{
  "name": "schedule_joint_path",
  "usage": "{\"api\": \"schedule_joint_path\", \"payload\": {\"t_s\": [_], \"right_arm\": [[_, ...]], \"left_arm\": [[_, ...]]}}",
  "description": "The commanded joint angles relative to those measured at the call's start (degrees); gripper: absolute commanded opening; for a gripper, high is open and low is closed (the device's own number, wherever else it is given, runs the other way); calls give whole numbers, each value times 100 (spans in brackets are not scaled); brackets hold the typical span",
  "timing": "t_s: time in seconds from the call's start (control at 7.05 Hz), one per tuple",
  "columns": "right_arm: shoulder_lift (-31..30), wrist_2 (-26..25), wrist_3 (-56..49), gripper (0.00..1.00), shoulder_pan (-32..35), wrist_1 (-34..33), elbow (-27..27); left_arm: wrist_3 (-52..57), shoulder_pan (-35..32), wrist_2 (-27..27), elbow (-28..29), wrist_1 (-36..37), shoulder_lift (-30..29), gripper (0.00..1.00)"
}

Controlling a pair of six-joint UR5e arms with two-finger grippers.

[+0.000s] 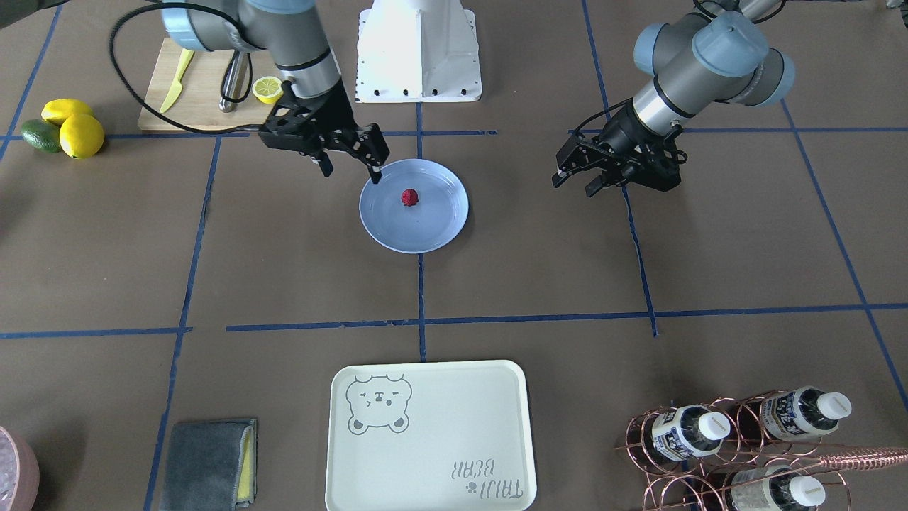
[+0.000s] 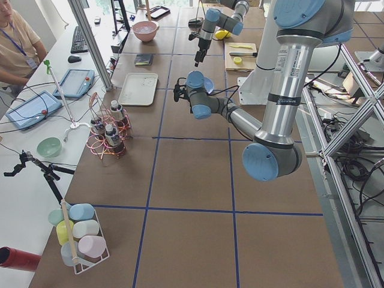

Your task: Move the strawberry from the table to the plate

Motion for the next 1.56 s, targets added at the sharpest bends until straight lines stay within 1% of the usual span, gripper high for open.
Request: {"api": "schedule_joint_path", "payload": {"t_s": [0.0,0.14,0.28,0.43,0.57,0.71,0.85,0.99,1.13,1.28,1.42], "right_arm": [[-1415,906,-1734,100,916,-80,801],[-1900,1345,-2857,100,1495,-53,802],[-2288,1836,-4174,100,2258,-62,655],[-2709,2459,-5622,100,3092,-71,383],[-2974,2874,-6585,100,3788,-71,33],[-3203,2957,-7247,100,4369,-88,-128],[-3388,3045,-8124,100,4906,-88,-521],[-3390,3428,-8716,100,5250,-123,-786],[-3451,3684,-8792,100,5628,-132,-858],[-3539,3739,-8923,100,5649,-97,-946],[-3583,3740,-8950,100,5675,-71,-964]], "left_arm": [[1163,-441,-9,-145,-3,702,75],[2031,-801,-52,-225,-3,1211,75],[2936,-1213,-79,-217,6,1608,75],[3737,-1618,-88,-217,32,1951,75],[4415,-1979,-88,-156,50,2189,75],[5275,-2513,-140,-120,198,2357,75],[6293,-3354,-428,-15,817,2324,76],[7260,-3997,-700,116,1554,2141,77],[7348,-4300,-825,65,2684,1713,77],[7349,-4433,-826,56,3679,1282,77],[7349,-4452,-844,56,4263,1052,83]]}}
